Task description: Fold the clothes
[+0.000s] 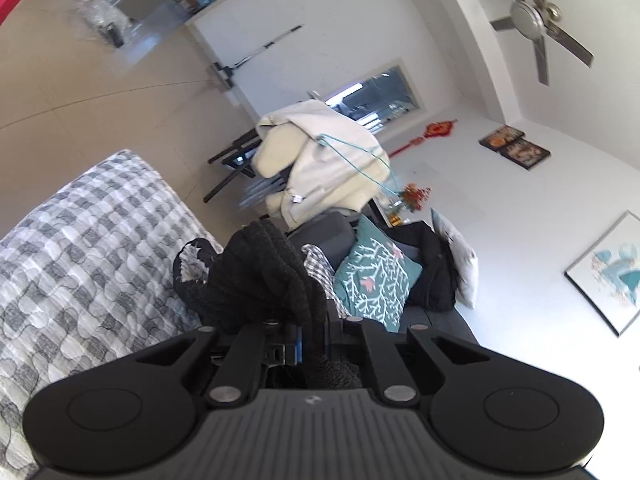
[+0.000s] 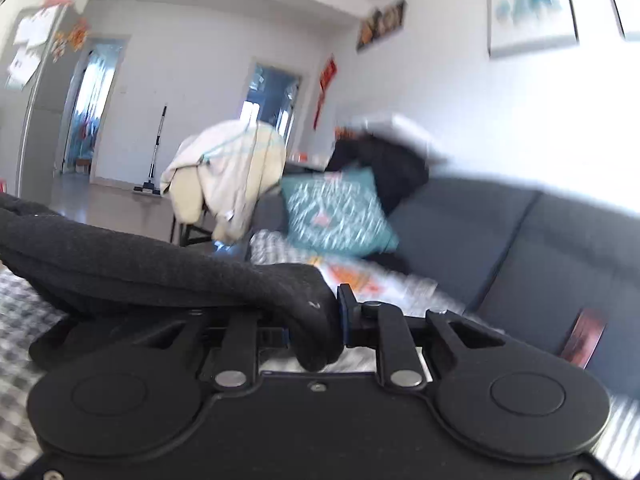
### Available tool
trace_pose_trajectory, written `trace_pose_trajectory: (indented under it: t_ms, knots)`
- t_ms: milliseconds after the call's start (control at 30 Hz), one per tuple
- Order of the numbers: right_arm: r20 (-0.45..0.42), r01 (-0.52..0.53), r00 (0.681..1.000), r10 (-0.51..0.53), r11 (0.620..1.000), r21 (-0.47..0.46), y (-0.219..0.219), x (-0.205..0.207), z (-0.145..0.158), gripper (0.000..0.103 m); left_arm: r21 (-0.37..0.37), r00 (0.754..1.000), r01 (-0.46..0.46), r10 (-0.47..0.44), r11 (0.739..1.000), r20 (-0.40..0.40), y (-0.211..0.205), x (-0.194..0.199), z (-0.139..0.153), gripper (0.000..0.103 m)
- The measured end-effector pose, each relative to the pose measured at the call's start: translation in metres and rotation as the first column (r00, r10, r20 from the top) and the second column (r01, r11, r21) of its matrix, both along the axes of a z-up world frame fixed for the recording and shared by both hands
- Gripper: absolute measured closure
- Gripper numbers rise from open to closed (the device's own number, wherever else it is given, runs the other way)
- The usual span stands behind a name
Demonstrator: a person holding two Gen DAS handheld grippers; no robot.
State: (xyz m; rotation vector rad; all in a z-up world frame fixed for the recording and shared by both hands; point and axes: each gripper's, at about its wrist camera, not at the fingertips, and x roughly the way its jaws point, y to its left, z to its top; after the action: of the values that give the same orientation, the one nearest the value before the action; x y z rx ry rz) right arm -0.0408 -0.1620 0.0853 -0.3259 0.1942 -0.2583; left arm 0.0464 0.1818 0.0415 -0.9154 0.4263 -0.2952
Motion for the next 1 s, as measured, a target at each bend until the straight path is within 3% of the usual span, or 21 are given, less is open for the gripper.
trace_pose_trajectory:
  t_ms: [67, 167, 200, 300, 333, 500, 633, 900, 933, 967, 1000]
  knots:
    - [-0.067, -0.037, 0.997, 0.035, 0.999, -0.029, -0.006, 0.007, 0.02, 0.081, 0.019, 1.0, 0.011, -0.01, 1.0, -0.019, 0.0, -0.004, -0.001, 0.095]
    - [-0.152, -0.102, 0.983, 0.102, 0.995, 0.013, -0.014, 0.016, 0.034, 0.078, 0.053, 0.998, 0.011, -0.008, 0.999, -0.059, 0.003, -0.006, -0.004, 0.095]
    - [-0.176, -0.107, 0.978, 0.114, 0.993, 0.05, -0.016, 0.019, 0.035, 0.078, 0.059, 0.997, 0.007, -0.003, 0.998, -0.071, 0.005, -0.006, -0.007, 0.095]
    - [-0.233, -0.064, 0.965, 0.118, 0.972, 0.227, -0.03, 0.032, 0.026, 0.064, 0.071, 0.995, 0.001, 0.006, 0.997, -0.098, 0.006, -0.002, -0.013, 0.095]
    - [-0.252, -0.027, 0.962, 0.107, 0.954, 0.3, -0.031, 0.032, 0.019, 0.062, 0.085, 0.995, 0.0, 0.009, 0.996, -0.102, 0.005, -0.001, -0.014, 0.095]
    - [-0.394, 0.171, 0.918, 0.038, 0.86, 0.481, -0.04, 0.052, -0.025, 0.055, 0.177, 0.988, 0.003, 0.025, 0.984, -0.153, 0.003, 0.006, -0.023, 0.095]
    - [-0.476, 0.268, 0.879, 0.037, 0.787, 0.556, -0.042, 0.052, -0.051, 0.04, 0.158, 0.979, 0.014, 0.019, 0.987, -0.202, 0.012, 0.012, -0.034, 0.095]
    - [-0.524, 0.393, 0.845, 0.11, 0.537, 0.746, -0.059, 0.01, -0.121, 0.035, 0.194, 0.977, 0.016, 0.026, 0.981, -0.213, 0.014, 0.016, -0.046, 0.095]
    - [-0.515, 0.392, 0.85, 0.111, 0.52, 0.759, -0.059, 0.007, -0.131, 0.034, 0.19, 0.976, 0.006, 0.036, 0.982, -0.215, 0.013, 0.016, -0.047, 0.095]
    - [-0.476, 0.358, 0.875, 0.092, 0.538, 0.763, -0.056, 0.002, -0.135, 0.034, 0.186, 0.975, -0.005, 0.046, 0.982, -0.216, 0.013, 0.017, -0.048, 0.095]
    - [-0.459, 0.332, 0.885, 0.079, 0.584, 0.741, -0.05, 0.0, -0.135, 0.037, 0.19, 0.976, -0.016, 0.057, 0.982, -0.211, 0.013, 0.016, -0.048, 0.095]
